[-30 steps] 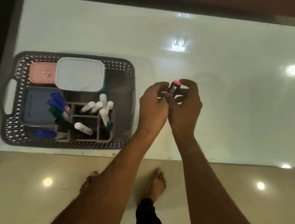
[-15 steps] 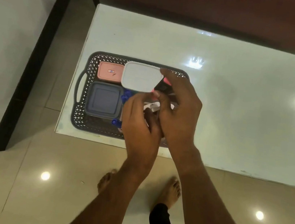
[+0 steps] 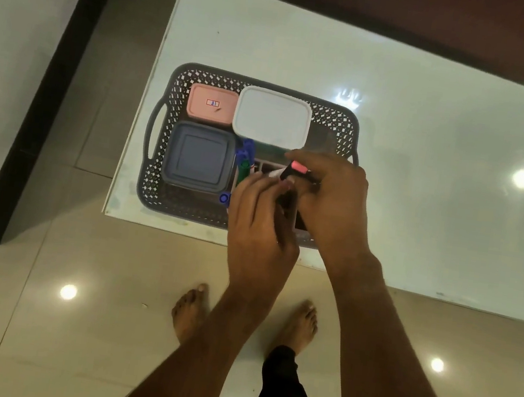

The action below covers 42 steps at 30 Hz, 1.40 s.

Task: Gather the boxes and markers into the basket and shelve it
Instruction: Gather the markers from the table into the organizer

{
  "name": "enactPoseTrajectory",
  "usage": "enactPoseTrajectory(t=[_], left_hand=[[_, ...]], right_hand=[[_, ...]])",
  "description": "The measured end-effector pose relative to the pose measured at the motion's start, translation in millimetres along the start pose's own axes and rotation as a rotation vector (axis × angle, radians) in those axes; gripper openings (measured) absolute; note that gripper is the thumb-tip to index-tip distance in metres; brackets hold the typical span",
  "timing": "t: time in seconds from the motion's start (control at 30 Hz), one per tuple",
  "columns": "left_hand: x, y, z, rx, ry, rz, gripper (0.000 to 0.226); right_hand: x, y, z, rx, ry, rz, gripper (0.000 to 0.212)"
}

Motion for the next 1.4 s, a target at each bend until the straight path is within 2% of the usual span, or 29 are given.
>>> enactPoseTrajectory(t=[0.23, 0.5, 0.7, 0.8, 0.97, 1.17, 1.3, 1.4], left_hand=[[-7, 7, -9, 0.017, 0.001, 0.056, 0.029], [-6, 10, -9, 0.022, -0.031, -0.079, 0.019], [-10, 21, -29, -0.065, -0.049, -0.114, 0.019], [-14, 21, -31, -0.079, -0.057, -0.108, 0.020], [-14, 24, -28, -0.083, -0.043, -0.134, 0.022], [-14, 24, -26, -0.090, -0.072, -0.147, 0.022], [-16, 25, -24, -0.118, -0.087, -0.148, 0.032], [-15, 25, -21, -0.124, -0.056, -0.177, 0.036]], right_hand=[[-8, -1, 1, -0.118, 0.012, -0.006, 0.028], [-2, -5, 2, -0.109, 0.035, 0.018, 0.029], [2, 10, 6, -0.301, 0.040, -0.112, 0.027], [1, 10, 6, -0.291, 0.024, -0.141, 0.023], [0, 9, 11, -0.315, -0.009, -0.182, 0.026], [2, 12, 10, -0.266, -0.028, -0.189, 0.031], [4, 14, 12, -0.296, 0.007, -0.195, 0.034], [6, 11, 10, -0.177, -0.033, -0.135, 0.029]])
Point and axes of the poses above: each hand's wrist, its own z-axis towards the middle knuckle, its own y-axis out of the palm, x = y × z, the point moved 3 cm from there along z, towards the middle knuckle, and after that the axes turned 4 degrees about z, right-handed, at the moved point
